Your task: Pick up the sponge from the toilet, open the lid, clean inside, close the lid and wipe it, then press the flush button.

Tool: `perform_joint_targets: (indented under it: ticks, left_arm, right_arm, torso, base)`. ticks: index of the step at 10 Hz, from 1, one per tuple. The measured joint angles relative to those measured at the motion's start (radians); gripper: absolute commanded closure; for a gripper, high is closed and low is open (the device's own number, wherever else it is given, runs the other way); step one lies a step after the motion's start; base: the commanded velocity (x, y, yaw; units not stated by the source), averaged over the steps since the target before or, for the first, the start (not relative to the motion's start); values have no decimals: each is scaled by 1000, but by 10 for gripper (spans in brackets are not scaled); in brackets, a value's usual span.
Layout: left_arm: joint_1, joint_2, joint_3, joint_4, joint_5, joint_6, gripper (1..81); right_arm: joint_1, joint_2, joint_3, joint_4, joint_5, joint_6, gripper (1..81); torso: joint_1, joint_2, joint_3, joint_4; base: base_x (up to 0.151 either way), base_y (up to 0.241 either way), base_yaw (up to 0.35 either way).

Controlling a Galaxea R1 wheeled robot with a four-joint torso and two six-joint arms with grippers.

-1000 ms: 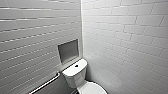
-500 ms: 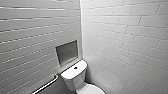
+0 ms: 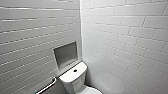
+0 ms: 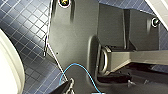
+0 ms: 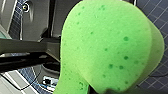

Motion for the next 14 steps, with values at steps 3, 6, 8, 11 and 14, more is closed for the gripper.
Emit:
perform_joint_targets:
  ticks: [3, 6, 8, 11, 14]
  left_arm:
    - [-12, -3, -2, 0, -3, 0, 10]
    - [-5, -3, -1, 0, -1, 0, 10]
    - [-7, -3, -2, 0, -1, 0, 10]
    - [-12, -2, -2, 0, -2, 0, 10]
    - [-5, -3, -1, 0, 0, -1, 10]
  right_arm:
    - [11, 7, 0, 0, 1, -2, 811]
    - [8, 4, 0, 0, 0, -7, 811]
    - [7, 5, 0, 0, 0, -8, 811]
    - [14, 7, 0, 0, 2, -8, 811]
    - [3, 6, 0, 0, 0, -8, 811]
  torso:
    - [1, 1, 0, 0]
    - [1, 1, 0, 0]
    - [1, 1, 0, 0]
    - [2, 2, 0, 0]
    - [1, 2, 0, 0]
  base:
    - [93, 79, 0]
    - [94, 77, 0]
    - [91, 73, 0]
    - [0, 0, 0]
    - [0, 0, 0]
